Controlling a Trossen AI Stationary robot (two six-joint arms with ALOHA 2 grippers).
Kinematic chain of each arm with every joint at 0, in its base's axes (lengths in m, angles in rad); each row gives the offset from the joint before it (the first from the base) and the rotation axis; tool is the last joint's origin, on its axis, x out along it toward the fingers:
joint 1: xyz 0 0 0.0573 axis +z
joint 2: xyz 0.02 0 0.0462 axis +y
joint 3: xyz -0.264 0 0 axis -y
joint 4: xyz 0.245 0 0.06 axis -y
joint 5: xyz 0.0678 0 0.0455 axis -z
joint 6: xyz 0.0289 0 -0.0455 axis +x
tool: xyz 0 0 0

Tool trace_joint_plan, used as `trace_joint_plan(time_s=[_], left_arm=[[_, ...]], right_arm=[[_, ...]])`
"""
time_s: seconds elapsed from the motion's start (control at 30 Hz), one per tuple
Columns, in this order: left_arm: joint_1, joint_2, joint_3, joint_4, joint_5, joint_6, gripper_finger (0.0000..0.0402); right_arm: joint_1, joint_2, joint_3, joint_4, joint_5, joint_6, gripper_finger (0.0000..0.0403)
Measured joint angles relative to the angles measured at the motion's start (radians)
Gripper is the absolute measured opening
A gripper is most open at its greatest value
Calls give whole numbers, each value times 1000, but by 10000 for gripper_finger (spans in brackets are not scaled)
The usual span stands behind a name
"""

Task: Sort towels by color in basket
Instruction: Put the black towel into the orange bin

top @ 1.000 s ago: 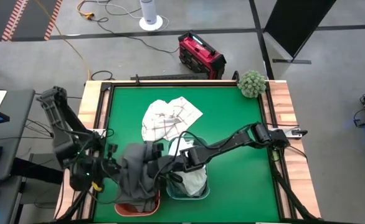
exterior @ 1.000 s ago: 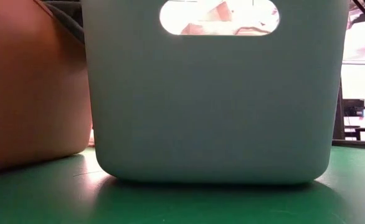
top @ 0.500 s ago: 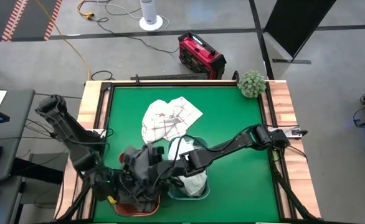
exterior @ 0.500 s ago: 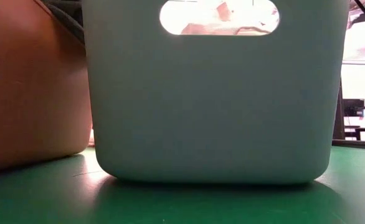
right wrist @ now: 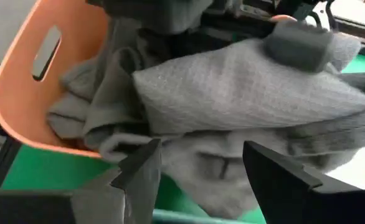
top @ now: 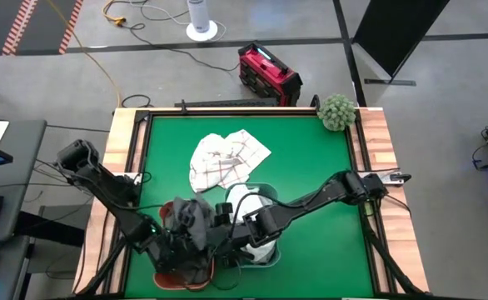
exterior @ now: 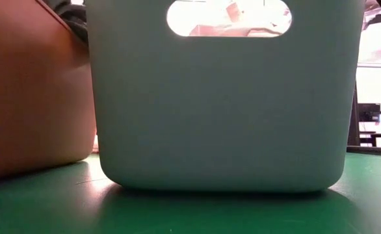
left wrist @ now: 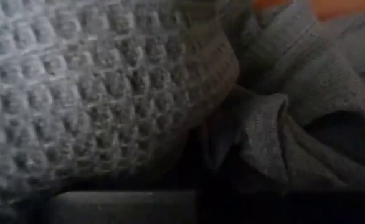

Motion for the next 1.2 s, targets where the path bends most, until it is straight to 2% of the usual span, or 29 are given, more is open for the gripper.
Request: trace_joint_plan(time_s=[0.2, 0.37, 0.57, 0.67, 0.9, 1.07, 1.2], left_arm=[[19, 18, -18, 121, 142, 75, 2], [47, -25, -111, 243, 223, 98, 2], [118, -68, -227, 318, 248, 135, 2], [163, -89, -261, 312, 249, 193, 2], [249, -143, -304, 294, 235, 301, 2], [256, -200, -298, 283, 239, 238, 7], [236, -250, -247, 217, 238, 178, 38]], right_arm=[[-5, -6, 1, -75, 42, 8, 255], [-18, -9, 1, -74, 58, 19, 255], [-22, -9, 1, -73, 212, 21, 255], [-23, -9, 1, -67, 257, 20, 255], [-24, -9, 1, -70, 262, 26, 255], [-22, -9, 1, -80, 262, 28, 255], [-22, -9, 0, -119, 266, 65, 255]])
